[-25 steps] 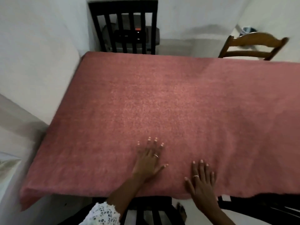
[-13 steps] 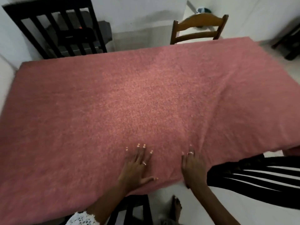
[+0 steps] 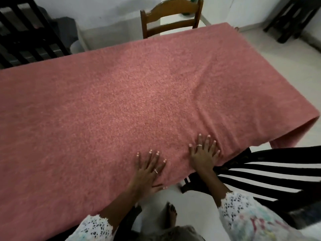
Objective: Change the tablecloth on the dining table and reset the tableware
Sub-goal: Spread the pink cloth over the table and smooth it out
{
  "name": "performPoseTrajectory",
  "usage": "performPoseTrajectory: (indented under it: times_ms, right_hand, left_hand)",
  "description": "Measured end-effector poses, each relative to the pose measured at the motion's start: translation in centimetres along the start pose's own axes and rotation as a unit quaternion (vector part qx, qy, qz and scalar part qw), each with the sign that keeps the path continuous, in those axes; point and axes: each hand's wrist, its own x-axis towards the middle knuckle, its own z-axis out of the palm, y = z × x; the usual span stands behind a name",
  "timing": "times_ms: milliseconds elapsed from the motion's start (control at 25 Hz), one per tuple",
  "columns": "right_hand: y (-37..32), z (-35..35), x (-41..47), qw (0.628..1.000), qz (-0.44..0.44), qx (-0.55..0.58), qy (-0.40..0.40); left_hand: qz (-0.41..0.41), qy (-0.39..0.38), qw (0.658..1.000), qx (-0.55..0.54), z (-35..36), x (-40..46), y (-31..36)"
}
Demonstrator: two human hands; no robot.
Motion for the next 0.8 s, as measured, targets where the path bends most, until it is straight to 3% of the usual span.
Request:
performPoseTrajectory:
  times_ms: [80, 160, 280, 320, 400, 520, 640, 800]
  right_hand:
    - [2.2, -0.2, 0.1, 0.999, 0.034, 0.01, -0.017]
    - [2.3, -1.1, 0.8, 0.997, 0.061, 0.043, 0.019]
    - [3.6, -2.4, 3.1, 0.996, 0.011, 0.035, 0.081]
    - [4.6, -2.5, 3.8, 0.997, 0.006, 0.037, 0.063]
    - [6.3, -2.1, 3.9, 0.996, 0.075, 0.048, 0.028]
    - [4.7, -4.1, 6.0, 0.97, 0.192, 0.117, 0.089]
    - [3.9, -7.5, 10.9, 0.97, 0.142, 0.159, 0.113]
    - [10.4, -10.4, 20.0, 0.993, 0.096, 0.058, -0.045]
  left_hand:
    - [0.028, -0.007, 1.0, 0.0, 0.0, -0.5, 0.5]
    - [0.109, -0.012, 0.994, 0.017, 0.1, -0.8, 0.9]
    - [0.193, -0.005, 0.98, 0.042, -0.9, 1.4, 1.8]
    - [0.192, 0.006, 0.98, 0.042, -1.4, 3.1, 2.2]
    - [0.158, 0.018, 0.987, 0.012, -2.2, 6.2, 3.0]
    - [0.094, 0.026, 0.995, -0.021, -4.0, 11.3, 4.2]
    - [0.053, 0.027, 0.996, -0.062, -5.3, 15.9, 5.8]
    - [0.012, 0.054, 0.994, -0.091, -6.5, 22.3, 9.0]
